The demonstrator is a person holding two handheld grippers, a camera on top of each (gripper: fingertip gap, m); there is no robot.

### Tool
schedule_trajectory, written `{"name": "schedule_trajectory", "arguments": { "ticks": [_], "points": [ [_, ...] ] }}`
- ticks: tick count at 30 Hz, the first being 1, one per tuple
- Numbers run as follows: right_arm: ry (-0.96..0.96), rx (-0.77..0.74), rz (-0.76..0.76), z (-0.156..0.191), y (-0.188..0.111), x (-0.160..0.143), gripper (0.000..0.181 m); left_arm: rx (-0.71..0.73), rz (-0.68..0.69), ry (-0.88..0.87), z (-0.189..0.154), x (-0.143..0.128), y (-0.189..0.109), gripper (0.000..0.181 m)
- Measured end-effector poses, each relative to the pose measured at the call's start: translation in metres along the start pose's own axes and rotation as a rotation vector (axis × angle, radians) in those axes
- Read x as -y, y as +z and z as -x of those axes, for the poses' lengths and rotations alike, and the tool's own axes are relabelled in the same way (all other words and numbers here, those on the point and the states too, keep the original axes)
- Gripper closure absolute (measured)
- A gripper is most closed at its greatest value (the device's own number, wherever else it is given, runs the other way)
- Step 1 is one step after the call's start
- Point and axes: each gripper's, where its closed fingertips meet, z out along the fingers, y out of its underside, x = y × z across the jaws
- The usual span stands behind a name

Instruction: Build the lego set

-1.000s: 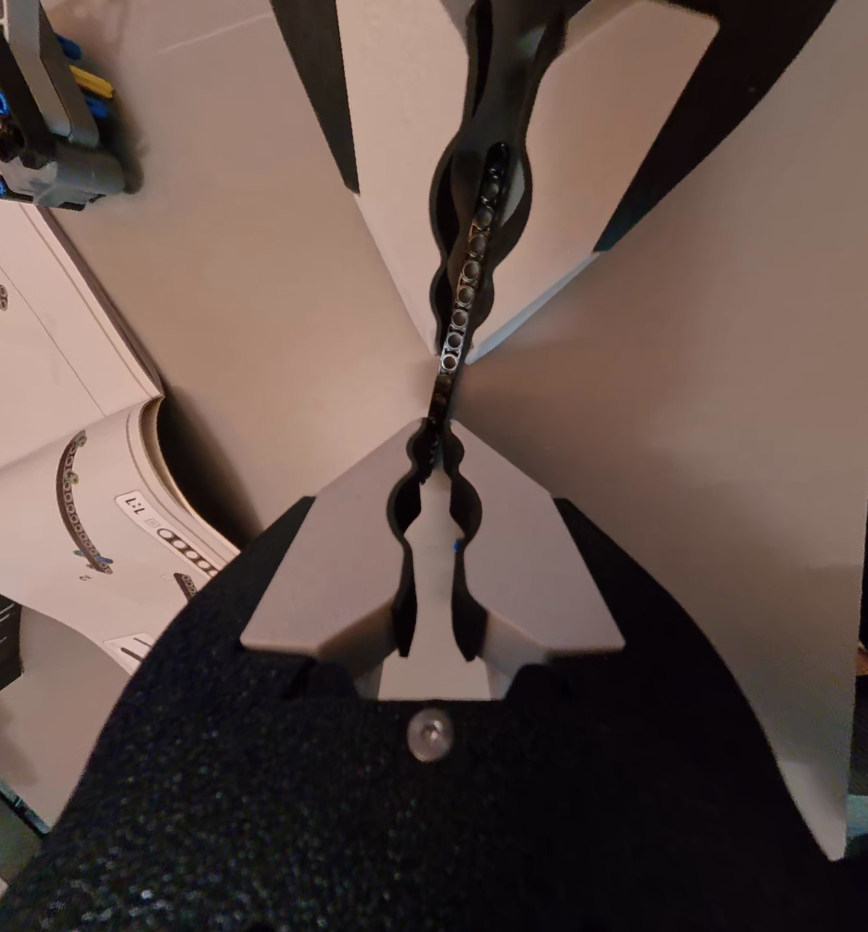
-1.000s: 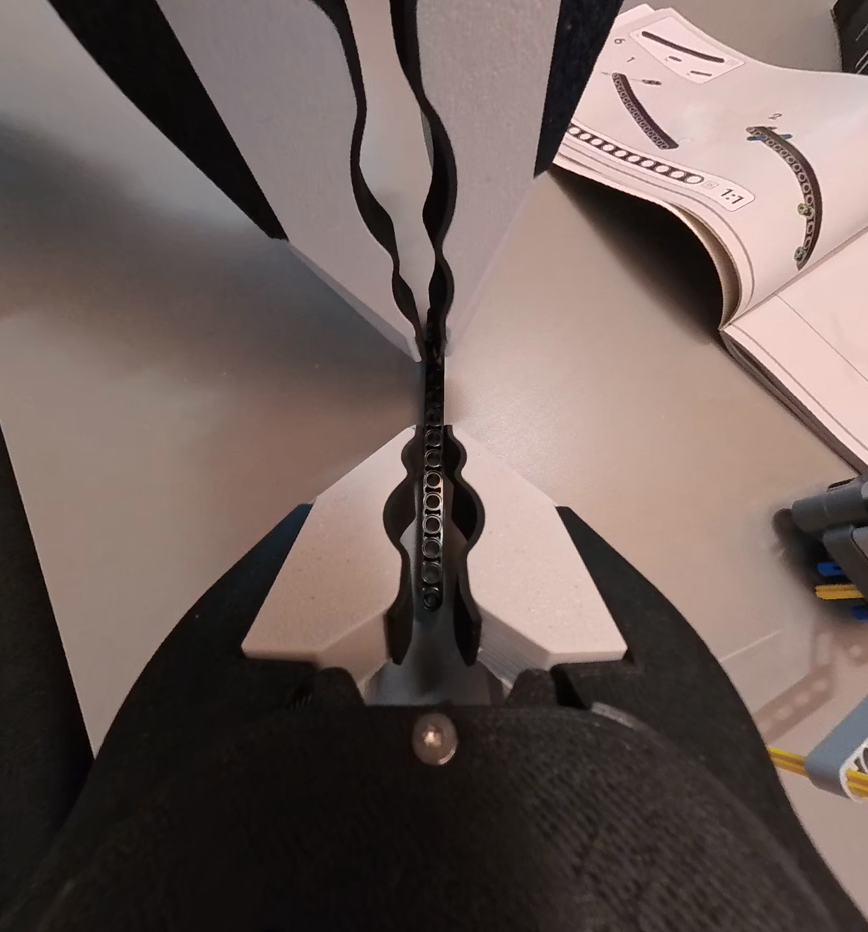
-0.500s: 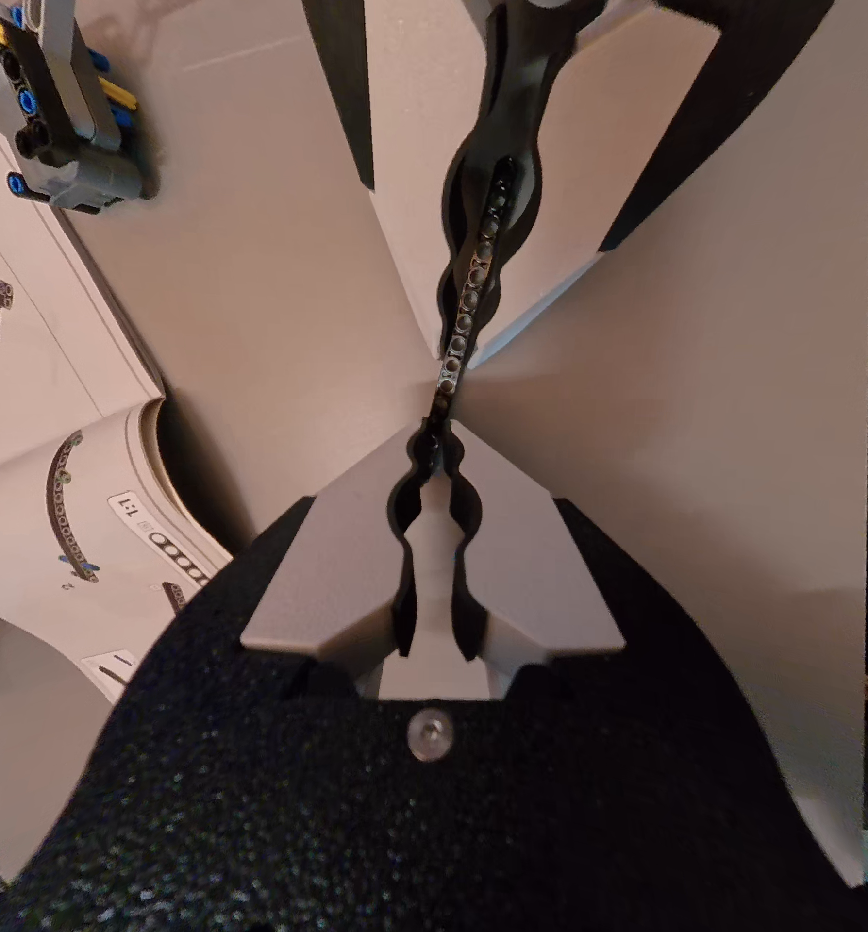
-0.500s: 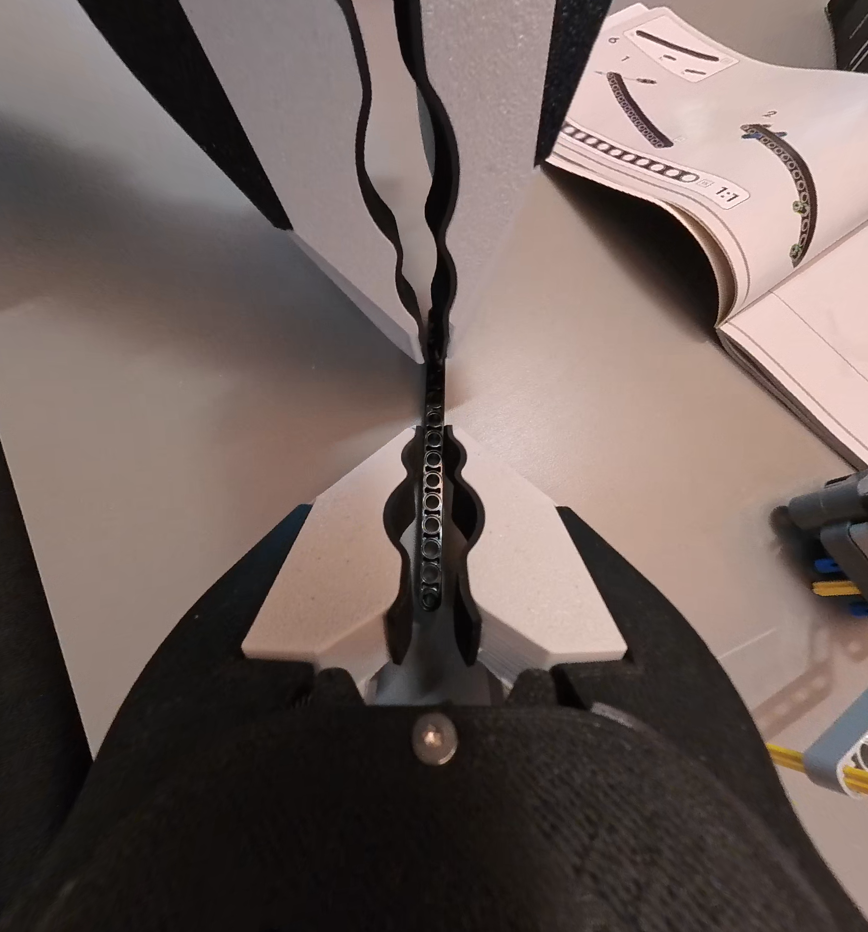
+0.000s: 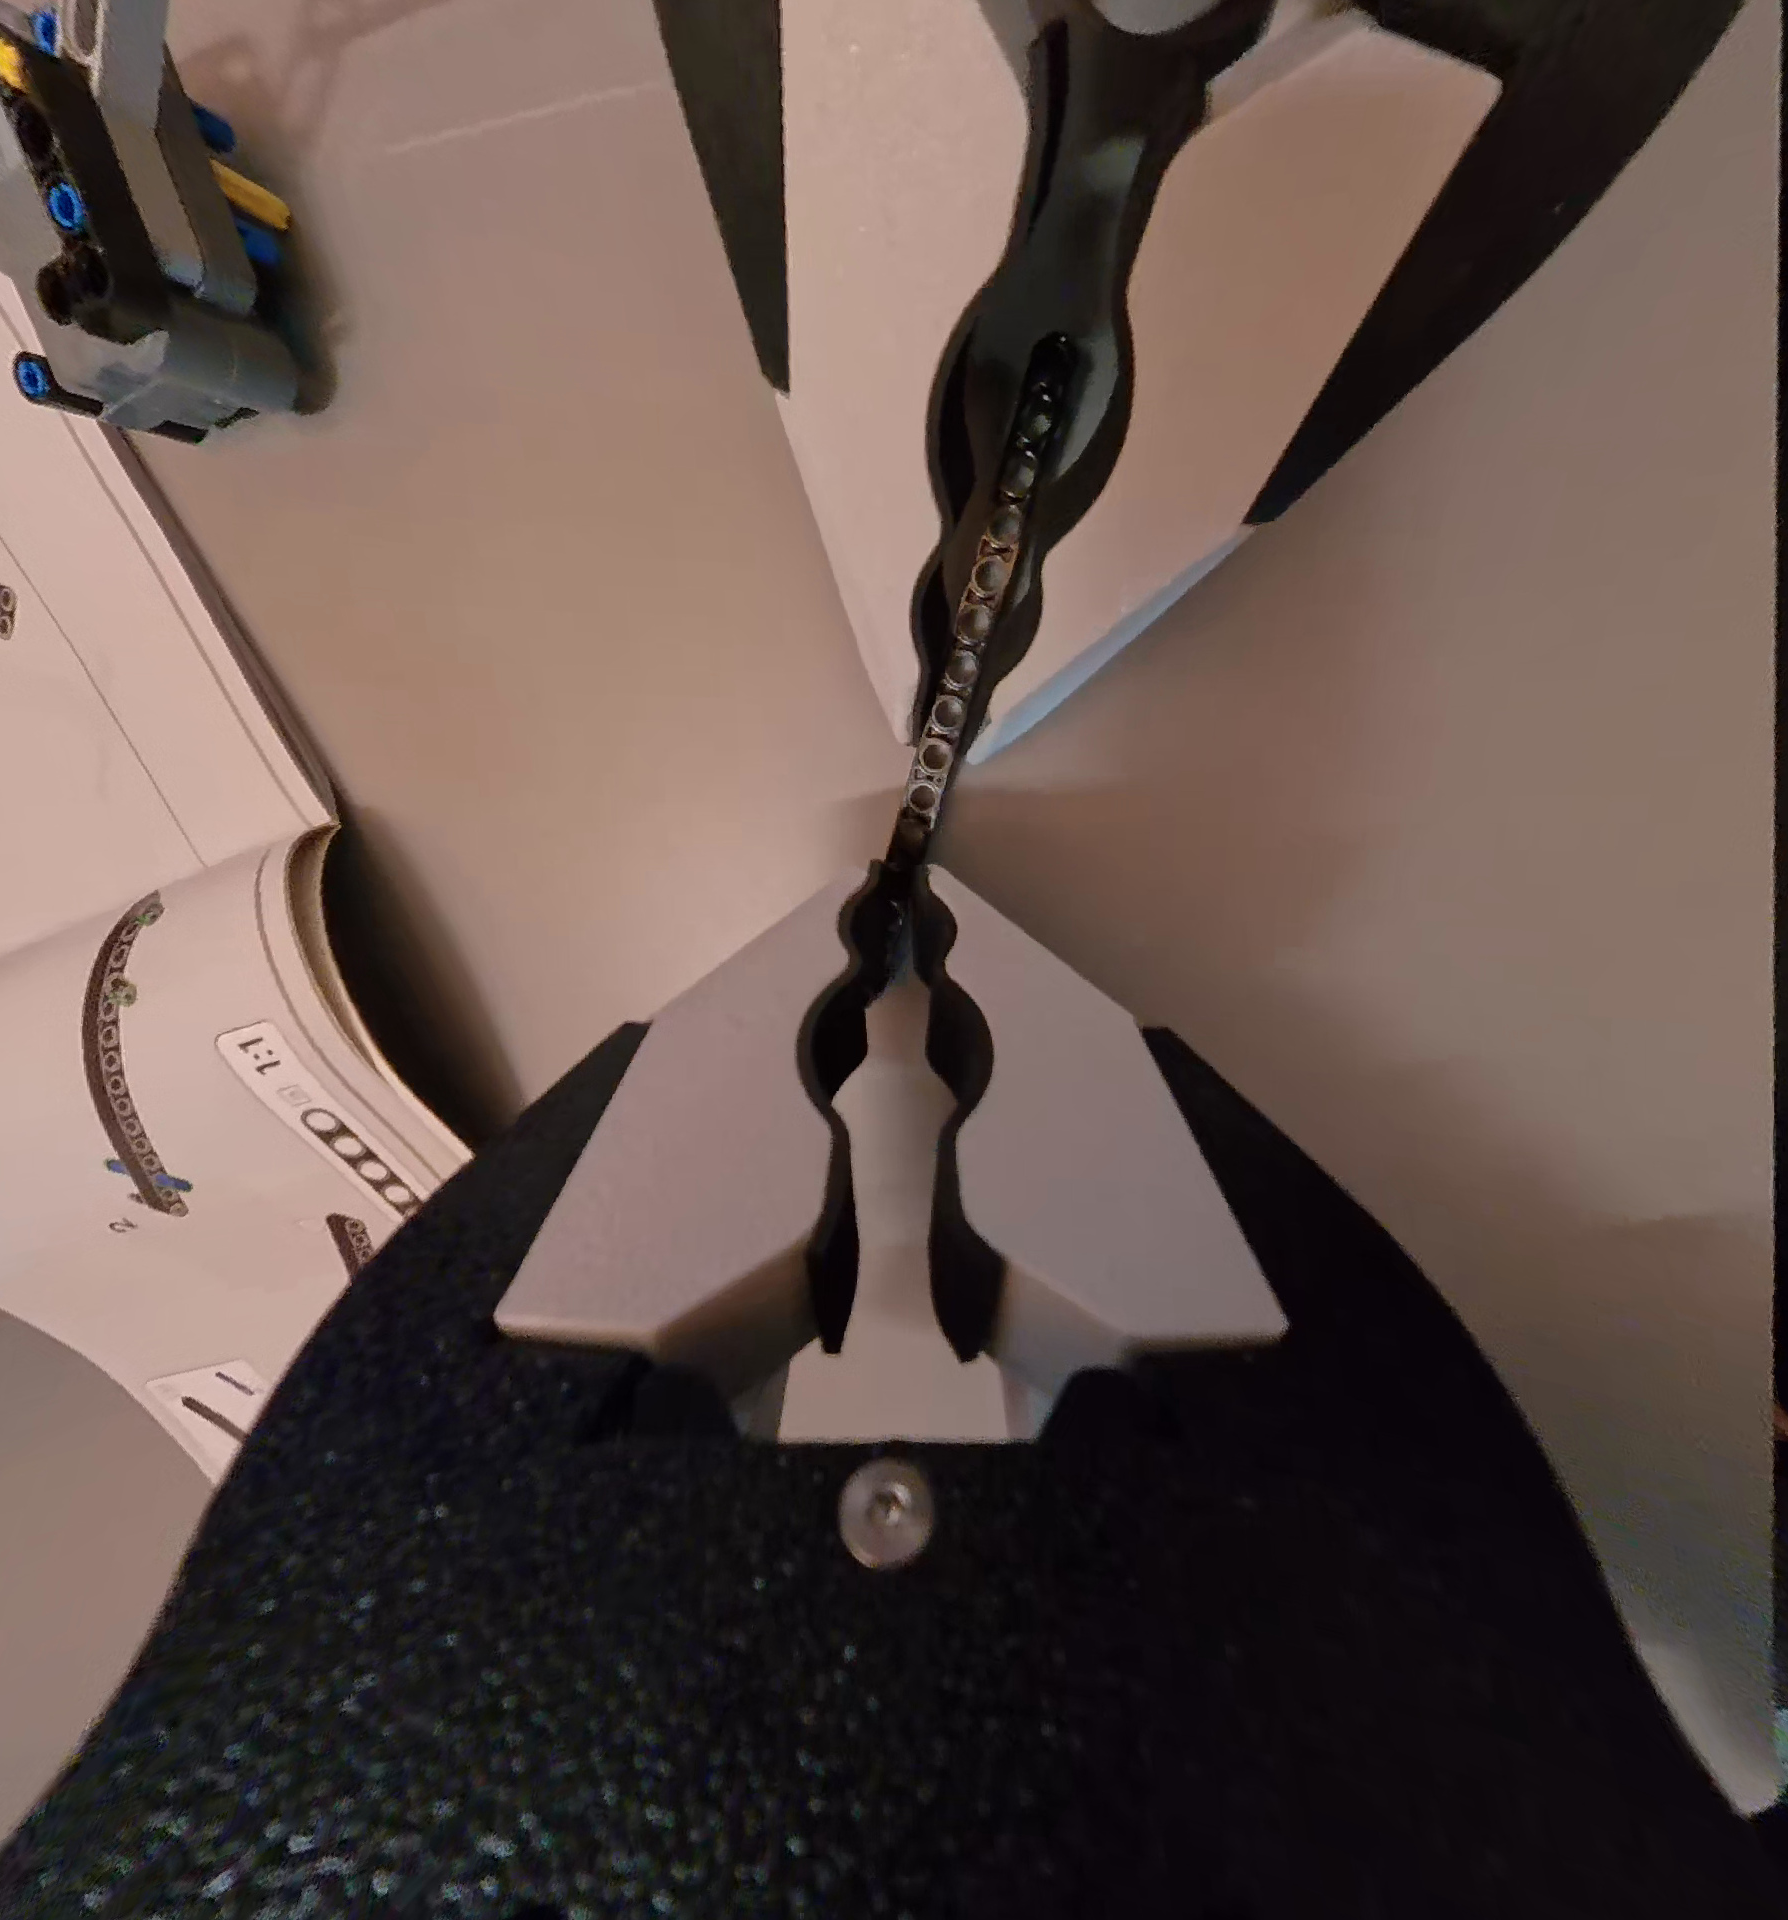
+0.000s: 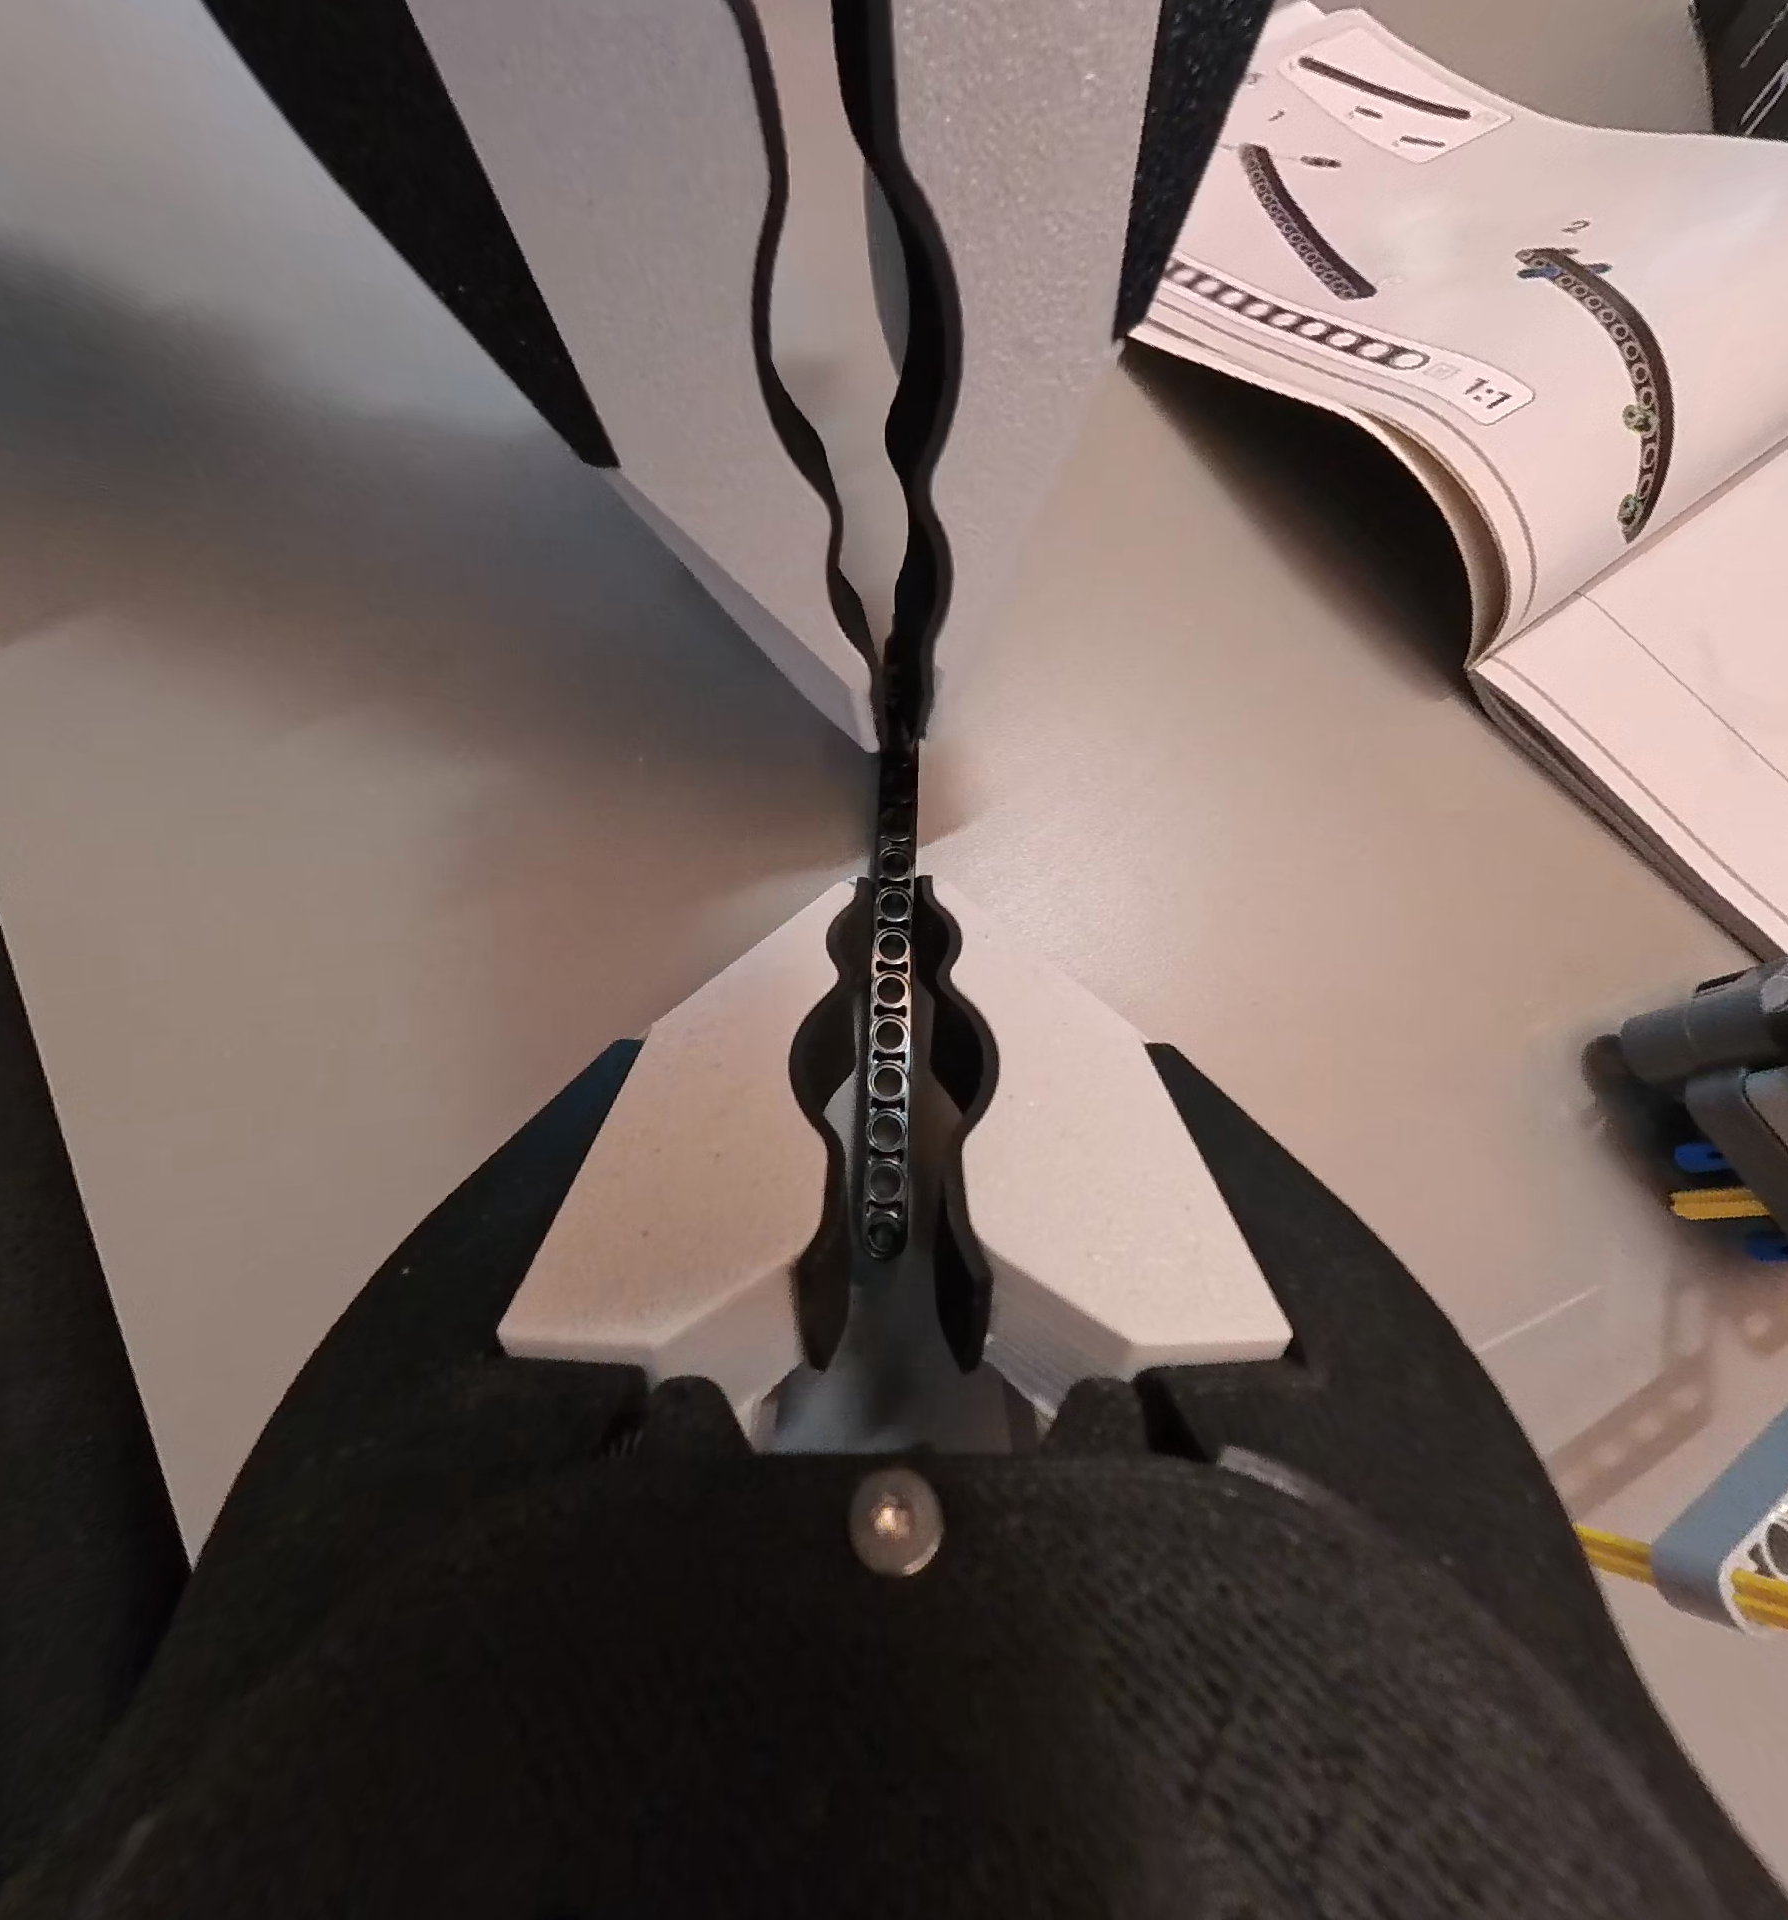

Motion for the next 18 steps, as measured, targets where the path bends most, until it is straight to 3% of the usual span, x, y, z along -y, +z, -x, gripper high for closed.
{"name": "schedule_trajectory", "arguments": {
  "ticks": [1, 13, 18],
  "points": [
    [0.001, -0.001, 0.0, 0.0, 0.0, 0.0, 0.175, -0.002, -0.006, -0.007, 0.0, 0.0, 0.0, 0.18],
    [-0.013, -0.006, -0.002, 0.0, 0.001, 0.0, 0.176, 0.007, 0.008, 0.048, -0.002, 0.004, 0.005, 0.18],
    [0.002, 0.004, -0.003, 0.0, 0.0, 0.001, 0.176, 0.02, -0.174, -0.028, -0.001, 0.011, -0.003, 0.18]
  ]
}}
